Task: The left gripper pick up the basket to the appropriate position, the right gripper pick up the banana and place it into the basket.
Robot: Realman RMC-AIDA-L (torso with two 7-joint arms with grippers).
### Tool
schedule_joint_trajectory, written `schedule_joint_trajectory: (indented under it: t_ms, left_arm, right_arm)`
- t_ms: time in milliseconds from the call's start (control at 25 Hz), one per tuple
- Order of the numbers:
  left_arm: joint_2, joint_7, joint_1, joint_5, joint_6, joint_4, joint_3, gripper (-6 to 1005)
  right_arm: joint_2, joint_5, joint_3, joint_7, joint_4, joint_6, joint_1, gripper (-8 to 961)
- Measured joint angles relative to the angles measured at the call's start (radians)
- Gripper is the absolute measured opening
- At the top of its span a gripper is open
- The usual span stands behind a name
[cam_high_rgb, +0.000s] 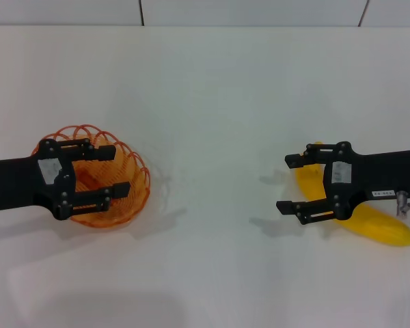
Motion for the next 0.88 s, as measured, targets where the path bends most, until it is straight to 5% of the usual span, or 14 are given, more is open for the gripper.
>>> schedule_joint_trajectory:
  t_ms: [320,640,840,880]
  left_arm:
    - [-0.005,-0.002,0.000,0.001,0.000,0.000,-0.009,677]
    - [-0.060,-0.074,0.016,0.005,-0.002,0.005,-0.270,676]
    - [-0.024,-0.200,0.010,0.010,-0.009,0.044,-0.307,676]
    - [-0.003,-0.246,0.001,0.014,-0.010,0.052,-0.310,676]
  right_arm:
    - [0.000,0.000,0.000,-0.002,0.000,0.001,0.000,861]
    - [0.000,-0.002,-0.002,-0.003,0.005,0.001,0.000,861]
    - [0.000,-0.002,-0.004,-0.004,0.006,0.001,0.002,861]
    - [0.000,-0.003,-0.006,-0.004,0.007,0.001,0.004,861]
